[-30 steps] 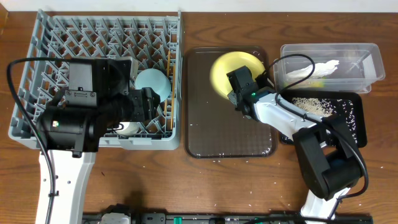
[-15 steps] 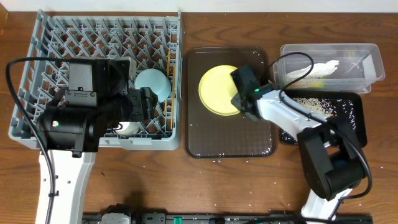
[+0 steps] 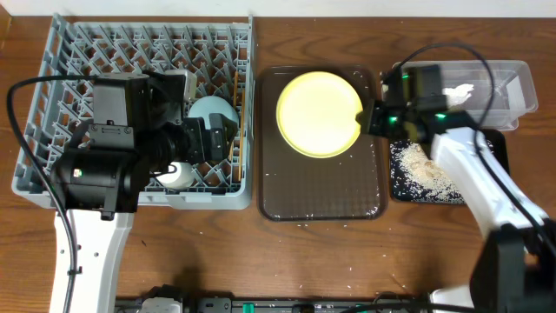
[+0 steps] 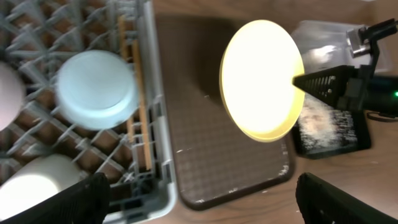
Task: Sort waste into correct bins and load items into the dishwasher
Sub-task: 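Lift the yellow plate with the right gripper and hand it to the left gripper, then carry the yellow plate with the left gripper and stand it upright in the rack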
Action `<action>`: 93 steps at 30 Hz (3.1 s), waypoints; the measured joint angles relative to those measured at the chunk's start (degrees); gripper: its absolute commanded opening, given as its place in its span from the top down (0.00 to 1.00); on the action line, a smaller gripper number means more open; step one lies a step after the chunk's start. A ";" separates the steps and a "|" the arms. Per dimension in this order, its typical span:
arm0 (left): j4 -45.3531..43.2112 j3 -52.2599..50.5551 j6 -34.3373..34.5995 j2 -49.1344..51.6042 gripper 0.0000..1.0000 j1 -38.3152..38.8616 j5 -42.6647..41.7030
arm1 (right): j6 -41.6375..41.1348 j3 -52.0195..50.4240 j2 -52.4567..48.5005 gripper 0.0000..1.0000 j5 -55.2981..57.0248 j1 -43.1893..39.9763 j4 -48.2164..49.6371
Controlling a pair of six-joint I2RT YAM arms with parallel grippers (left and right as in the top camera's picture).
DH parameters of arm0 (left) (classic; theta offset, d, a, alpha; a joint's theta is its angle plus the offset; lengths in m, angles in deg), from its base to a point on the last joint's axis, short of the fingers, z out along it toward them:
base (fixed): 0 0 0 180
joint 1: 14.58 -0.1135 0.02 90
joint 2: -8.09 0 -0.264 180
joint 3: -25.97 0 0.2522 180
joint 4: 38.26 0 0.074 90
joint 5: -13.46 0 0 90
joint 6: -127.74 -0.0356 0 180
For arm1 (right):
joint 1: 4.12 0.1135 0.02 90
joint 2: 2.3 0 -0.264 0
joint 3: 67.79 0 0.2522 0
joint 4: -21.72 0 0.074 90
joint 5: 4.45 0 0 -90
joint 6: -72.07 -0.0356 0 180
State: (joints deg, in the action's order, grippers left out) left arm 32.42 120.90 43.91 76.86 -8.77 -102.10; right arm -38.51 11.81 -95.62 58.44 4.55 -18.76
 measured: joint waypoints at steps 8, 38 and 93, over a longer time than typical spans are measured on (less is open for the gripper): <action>-3.43 0.00 0.02 0.00 0.04 0.00 -9.73 | 10.56 0.00 7.28 0.99 -16.39 -0.33 0.55; -2.60 -0.02 -0.42 3.56 0.92 6.69 15.76 | 8.96 0.00 8.72 0.09 -9.90 6.91 6.10; -50.38 0.09 -31.71 34.34 0.93 -0.07 57.59 | 0.17 0.00 0.70 0.01 13.44 7.17 -2.75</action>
State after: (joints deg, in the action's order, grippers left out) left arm -17.96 120.98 12.20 111.20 -8.84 -44.51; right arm -38.33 11.81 -94.92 71.88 11.71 -21.51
